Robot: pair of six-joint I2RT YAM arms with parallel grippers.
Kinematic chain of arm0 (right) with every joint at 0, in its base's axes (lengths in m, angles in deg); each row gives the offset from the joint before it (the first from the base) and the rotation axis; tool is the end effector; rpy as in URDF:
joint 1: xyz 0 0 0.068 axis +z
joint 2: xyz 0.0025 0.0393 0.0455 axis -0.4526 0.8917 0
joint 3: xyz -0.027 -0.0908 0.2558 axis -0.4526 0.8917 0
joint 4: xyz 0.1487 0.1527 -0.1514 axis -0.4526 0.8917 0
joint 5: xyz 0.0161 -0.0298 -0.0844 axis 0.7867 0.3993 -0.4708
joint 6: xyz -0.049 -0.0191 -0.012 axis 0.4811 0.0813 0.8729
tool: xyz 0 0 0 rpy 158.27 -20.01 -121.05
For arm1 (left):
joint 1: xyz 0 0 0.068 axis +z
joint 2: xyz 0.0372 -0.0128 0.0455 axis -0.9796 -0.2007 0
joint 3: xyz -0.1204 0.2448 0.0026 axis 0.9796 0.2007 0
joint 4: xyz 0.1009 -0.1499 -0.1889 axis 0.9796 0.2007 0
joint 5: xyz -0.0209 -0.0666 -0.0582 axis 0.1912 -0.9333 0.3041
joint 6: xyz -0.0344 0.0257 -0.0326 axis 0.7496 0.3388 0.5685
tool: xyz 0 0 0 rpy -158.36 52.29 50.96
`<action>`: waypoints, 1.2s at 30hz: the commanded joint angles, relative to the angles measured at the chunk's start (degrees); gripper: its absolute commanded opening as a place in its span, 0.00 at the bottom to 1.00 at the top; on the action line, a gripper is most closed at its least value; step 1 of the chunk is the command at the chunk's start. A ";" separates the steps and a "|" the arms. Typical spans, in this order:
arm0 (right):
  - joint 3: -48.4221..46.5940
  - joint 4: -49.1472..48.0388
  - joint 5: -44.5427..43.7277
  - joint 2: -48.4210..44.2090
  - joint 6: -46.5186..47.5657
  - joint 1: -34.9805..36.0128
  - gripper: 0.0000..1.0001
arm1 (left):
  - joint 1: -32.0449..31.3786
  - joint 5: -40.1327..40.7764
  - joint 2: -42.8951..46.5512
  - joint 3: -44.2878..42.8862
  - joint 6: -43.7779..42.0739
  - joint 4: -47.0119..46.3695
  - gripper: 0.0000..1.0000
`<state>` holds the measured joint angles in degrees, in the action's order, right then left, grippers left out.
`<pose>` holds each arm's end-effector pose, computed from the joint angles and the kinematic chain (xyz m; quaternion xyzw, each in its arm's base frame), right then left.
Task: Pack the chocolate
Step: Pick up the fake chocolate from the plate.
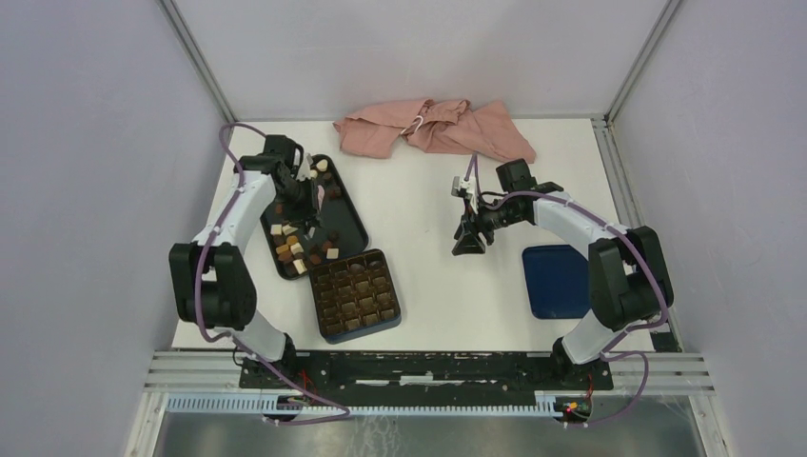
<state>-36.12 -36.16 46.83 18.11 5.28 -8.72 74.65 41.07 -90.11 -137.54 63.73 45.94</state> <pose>0.2927 0.1271 0.2105 -0.4834 0.7230 0.4159 0.2657 0.3099 -0.0280 0.2700 -0.0469 0.9794 -0.1264 0.1504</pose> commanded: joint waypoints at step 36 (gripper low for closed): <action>-5.19 5.63 2.13 5.25 4.95 -0.28 0.58 | 10.16 13.61 -20.29 -15.00 -5.60 5.16 0.37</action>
<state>-38.83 -31.46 47.16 22.97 8.53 -8.72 84.11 55.36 -112.32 -152.91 60.93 51.58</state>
